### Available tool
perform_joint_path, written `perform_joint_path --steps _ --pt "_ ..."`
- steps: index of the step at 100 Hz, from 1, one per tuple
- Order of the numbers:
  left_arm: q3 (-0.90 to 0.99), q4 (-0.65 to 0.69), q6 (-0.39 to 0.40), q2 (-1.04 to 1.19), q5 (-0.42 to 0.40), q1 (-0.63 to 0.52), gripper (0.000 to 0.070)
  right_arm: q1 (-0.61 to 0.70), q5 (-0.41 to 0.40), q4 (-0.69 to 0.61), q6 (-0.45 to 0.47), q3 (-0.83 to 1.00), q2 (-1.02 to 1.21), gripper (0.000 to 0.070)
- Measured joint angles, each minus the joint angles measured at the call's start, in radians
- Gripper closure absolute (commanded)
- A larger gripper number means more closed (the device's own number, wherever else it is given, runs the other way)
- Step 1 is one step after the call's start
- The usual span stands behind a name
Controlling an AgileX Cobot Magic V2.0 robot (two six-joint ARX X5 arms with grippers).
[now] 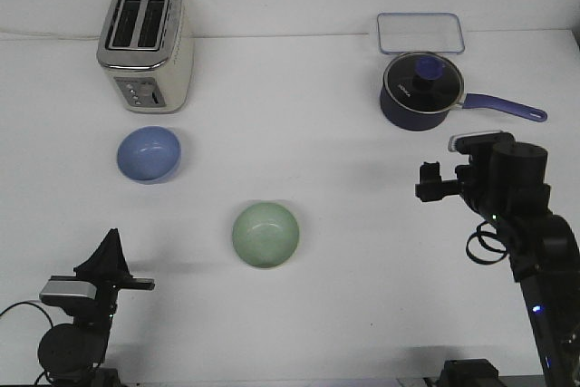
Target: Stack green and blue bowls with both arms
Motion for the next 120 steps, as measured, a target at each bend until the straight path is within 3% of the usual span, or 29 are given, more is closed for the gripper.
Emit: perform_joint_path --steps 39,57,120 --pt "0.0 0.0 0.0 0.0 0.0 0.0 0.0689 -0.02 -0.008 0.471 0.019 -0.546 -0.401 0.0136" --pt "0.0 0.0 0.0 0.0 0.0 0.0 0.0689 -0.02 0.004 0.516 0.033 -0.626 -0.491 0.0136" --pt "0.0 0.001 0.0 0.0 0.0 0.0 0.0689 -0.02 0.004 0.576 0.04 -0.629 -0.492 0.0136"
